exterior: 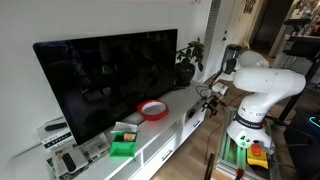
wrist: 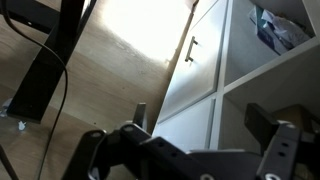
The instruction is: Pick up the black remote from the far right compartment in the tv stand and put it on the top surface of the tv stand
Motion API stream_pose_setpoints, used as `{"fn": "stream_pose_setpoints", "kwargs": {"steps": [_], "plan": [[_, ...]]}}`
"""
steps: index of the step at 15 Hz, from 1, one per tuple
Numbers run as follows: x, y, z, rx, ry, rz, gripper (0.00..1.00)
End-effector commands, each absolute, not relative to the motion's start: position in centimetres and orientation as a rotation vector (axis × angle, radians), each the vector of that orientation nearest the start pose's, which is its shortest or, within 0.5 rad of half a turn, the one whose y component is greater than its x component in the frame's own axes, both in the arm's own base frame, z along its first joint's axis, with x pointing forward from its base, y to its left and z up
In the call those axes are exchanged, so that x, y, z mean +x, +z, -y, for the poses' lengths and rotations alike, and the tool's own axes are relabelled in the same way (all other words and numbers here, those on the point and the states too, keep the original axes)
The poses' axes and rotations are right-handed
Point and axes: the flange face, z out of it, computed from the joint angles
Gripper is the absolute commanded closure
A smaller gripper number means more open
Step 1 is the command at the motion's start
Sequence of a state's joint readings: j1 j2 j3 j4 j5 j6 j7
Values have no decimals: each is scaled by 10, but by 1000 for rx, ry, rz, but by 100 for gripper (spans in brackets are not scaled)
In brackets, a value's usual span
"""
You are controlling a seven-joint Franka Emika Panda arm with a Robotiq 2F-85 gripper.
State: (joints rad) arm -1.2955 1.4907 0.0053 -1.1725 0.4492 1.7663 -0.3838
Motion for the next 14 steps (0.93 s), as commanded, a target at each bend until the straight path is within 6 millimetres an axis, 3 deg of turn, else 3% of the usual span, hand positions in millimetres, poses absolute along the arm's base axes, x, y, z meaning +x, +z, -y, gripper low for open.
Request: {"fn": "stream_pose_setpoints", "kwargs": {"steps": [1, 14], "plan": [[190, -157, 520, -1818, 369, -1258, 0], [222, -176, 492, -1840, 193, -1227, 0]]}}
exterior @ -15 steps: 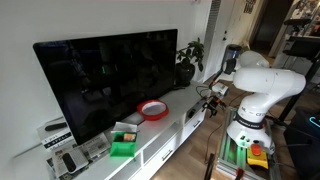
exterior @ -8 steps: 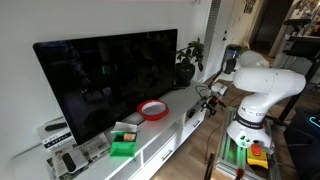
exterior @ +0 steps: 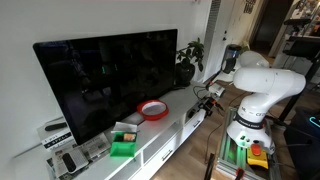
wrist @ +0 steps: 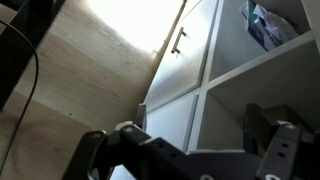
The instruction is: Pick up the black remote from the far right compartment in the tv stand and put it on the top surface of the tv stand
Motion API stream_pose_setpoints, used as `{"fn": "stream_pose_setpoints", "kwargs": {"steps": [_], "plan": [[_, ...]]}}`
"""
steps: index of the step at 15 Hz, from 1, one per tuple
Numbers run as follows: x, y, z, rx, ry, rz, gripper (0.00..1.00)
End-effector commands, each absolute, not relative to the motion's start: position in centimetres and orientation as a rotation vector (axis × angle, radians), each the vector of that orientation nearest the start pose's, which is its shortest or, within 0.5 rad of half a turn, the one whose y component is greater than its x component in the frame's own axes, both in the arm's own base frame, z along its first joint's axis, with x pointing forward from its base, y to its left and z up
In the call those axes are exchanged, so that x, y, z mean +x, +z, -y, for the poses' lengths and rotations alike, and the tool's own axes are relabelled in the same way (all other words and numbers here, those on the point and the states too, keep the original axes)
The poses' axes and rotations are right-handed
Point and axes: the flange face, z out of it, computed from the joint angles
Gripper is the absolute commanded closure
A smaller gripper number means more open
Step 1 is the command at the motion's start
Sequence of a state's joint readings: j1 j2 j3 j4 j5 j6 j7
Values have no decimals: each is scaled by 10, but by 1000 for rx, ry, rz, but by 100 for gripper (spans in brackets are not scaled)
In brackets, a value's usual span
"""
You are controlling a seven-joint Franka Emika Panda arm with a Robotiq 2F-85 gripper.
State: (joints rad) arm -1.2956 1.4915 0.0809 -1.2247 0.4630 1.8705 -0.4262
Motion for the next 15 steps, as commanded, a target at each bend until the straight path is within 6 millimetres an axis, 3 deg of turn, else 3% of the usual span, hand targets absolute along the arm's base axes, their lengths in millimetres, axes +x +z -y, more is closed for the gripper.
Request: {"fn": "stream_pose_setpoints", "kwargs": {"steps": [1, 15], "plan": [[223, -179, 490, -1850, 175, -1232, 0], [253, -191, 488, -2009, -116, -1325, 0]]}}
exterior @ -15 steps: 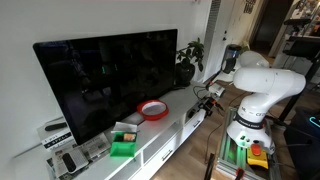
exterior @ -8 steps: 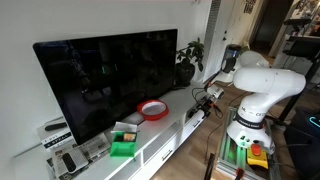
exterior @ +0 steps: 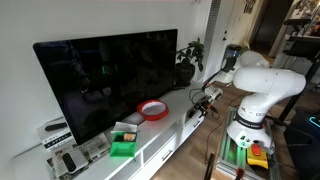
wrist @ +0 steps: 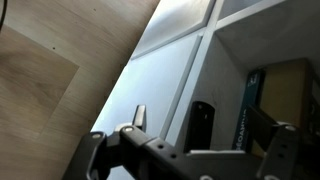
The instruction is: Pick up the black remote from the far right compartment in the tv stand and put it on the top surface of the tv stand
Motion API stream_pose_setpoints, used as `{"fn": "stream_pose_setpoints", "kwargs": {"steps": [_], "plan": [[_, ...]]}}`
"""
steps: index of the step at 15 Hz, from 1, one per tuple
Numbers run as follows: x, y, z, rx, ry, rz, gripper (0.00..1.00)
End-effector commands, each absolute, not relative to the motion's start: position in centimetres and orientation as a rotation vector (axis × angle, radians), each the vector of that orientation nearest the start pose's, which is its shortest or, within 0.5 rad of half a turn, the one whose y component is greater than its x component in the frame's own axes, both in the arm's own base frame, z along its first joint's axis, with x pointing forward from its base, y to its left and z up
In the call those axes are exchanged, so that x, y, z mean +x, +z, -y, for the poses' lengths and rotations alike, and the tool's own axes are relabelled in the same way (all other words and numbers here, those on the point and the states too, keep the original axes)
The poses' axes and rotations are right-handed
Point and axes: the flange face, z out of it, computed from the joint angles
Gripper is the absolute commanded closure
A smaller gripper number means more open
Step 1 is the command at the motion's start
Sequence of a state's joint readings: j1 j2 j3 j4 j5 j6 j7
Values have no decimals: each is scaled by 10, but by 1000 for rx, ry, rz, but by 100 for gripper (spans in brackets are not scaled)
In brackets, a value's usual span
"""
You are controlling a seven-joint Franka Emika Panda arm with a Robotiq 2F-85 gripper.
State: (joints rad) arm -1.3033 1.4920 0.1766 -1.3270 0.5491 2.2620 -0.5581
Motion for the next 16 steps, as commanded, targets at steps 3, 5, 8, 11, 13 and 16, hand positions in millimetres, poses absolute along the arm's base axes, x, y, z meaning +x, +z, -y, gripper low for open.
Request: {"fn": "stream_pose_setpoints", "kwargs": {"steps": [3, 5, 8, 11, 13, 16], "plan": [[260, -192, 488, -2087, -168, -1321, 0], [263, -195, 485, -2139, -197, -1319, 0], [267, -198, 480, -2195, -235, -1304, 0], [272, -200, 473, -2234, -249, -1268, 0], [275, -201, 470, -2268, -264, -1250, 0], [282, -201, 468, -2329, -296, -1240, 0]]}}
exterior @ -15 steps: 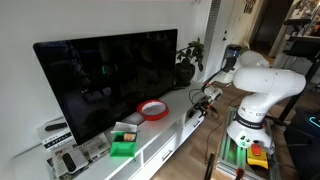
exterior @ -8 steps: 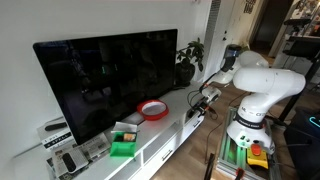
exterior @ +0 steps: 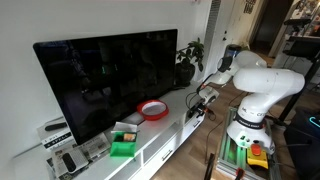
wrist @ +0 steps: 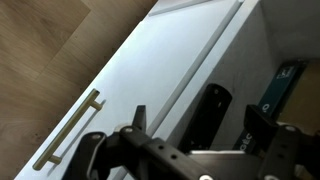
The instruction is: Pick up the black remote from the far right compartment in the tv stand and put it on the top surface of the tv stand
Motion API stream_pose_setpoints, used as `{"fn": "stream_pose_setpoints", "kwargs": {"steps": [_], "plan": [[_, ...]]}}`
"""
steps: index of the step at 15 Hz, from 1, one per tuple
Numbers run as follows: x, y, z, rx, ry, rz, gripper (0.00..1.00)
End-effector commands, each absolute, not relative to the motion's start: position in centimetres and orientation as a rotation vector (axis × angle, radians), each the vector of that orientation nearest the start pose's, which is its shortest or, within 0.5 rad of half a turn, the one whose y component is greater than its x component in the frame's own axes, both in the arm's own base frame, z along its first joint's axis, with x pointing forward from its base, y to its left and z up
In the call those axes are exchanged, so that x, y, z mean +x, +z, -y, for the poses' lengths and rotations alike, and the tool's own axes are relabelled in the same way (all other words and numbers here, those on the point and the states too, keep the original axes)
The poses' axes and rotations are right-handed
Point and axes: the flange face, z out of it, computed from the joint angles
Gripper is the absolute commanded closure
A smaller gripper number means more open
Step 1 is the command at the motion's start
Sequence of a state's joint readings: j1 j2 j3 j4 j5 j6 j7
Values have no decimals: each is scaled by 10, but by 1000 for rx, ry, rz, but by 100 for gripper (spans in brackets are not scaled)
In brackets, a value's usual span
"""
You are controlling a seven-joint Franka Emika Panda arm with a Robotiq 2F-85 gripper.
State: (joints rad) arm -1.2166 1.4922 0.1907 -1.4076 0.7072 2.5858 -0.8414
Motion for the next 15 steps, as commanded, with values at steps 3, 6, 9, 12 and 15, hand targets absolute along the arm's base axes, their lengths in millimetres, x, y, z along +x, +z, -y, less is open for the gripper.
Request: {"fn": "stream_pose_setpoints", "kwargs": {"steps": [3, 6, 9, 12, 15], "plan": [[287, -200, 468, -2394, -317, -1262, 11], [293, -199, 465, -2458, -338, -1261, 19], [297, -197, 462, -2513, -356, -1255, 17], [301, -196, 458, -2561, -378, -1236, 7], [303, -196, 454, -2607, -391, -1201, 0]]}}
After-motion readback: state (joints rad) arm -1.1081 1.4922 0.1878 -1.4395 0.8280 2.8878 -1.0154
